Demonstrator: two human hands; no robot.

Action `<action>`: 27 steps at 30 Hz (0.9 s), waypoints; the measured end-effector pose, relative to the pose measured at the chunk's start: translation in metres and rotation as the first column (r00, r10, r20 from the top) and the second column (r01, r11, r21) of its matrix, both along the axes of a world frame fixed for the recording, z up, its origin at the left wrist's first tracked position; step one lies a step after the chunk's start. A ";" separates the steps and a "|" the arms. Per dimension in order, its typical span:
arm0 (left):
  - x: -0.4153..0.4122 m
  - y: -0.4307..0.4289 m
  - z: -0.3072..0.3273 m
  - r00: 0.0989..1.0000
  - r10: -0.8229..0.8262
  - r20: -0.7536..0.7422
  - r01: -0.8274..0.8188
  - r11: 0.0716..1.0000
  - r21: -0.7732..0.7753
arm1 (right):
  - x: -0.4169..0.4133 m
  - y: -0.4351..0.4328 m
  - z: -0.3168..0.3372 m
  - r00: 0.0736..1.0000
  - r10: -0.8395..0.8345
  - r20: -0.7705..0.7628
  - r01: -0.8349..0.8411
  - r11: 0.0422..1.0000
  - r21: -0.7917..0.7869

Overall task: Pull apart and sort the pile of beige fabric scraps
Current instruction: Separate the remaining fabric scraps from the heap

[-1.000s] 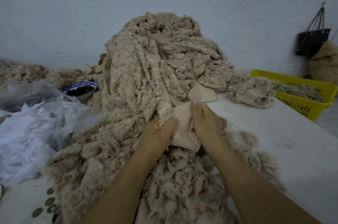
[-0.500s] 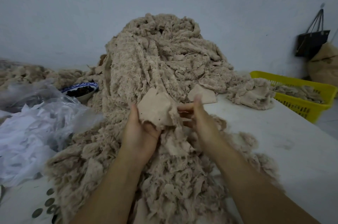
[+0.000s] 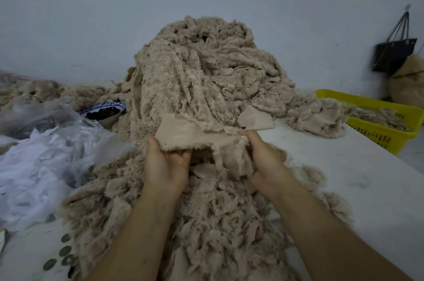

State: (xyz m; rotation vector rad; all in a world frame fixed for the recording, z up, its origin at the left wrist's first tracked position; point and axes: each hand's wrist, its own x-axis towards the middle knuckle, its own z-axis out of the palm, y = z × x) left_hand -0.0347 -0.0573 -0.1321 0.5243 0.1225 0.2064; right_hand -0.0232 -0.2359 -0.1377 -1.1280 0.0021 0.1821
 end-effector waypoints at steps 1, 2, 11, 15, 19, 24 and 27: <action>0.000 0.000 0.000 1.000 -0.010 0.000 0.010 0.999 0.048 | 0.002 -0.001 -0.001 1.000 0.010 0.000 -0.010 1.000 0.027; 0.000 -0.001 0.000 1.000 -0.018 -0.012 0.020 0.990 0.137 | 0.002 -0.001 0.000 1.000 0.014 0.010 -0.015 0.999 0.041; -0.031 -0.027 -0.004 0.985 -0.162 -0.066 0.115 0.315 0.942 | 0.003 0.003 -0.004 0.999 -0.016 0.050 0.016 1.000 0.000; -0.022 -0.028 -0.009 0.998 -0.034 0.048 -0.024 0.510 0.860 | 0.004 0.008 -0.007 0.991 -0.121 0.054 0.128 0.980 -0.153; -0.021 -0.026 -0.012 0.999 0.002 0.045 -0.040 0.462 0.886 | -0.002 0.011 -0.006 0.949 -0.146 0.278 0.248 0.892 -0.378; -0.020 -0.026 -0.017 0.992 -0.044 0.117 -0.092 0.374 0.923 | -0.005 0.016 -0.011 0.901 0.040 0.432 0.273 0.722 -0.636; -0.016 -0.022 -0.018 0.994 0.036 0.102 -0.107 0.427 0.898 | 0.005 0.006 -0.009 0.896 -0.093 0.435 0.388 0.641 -0.662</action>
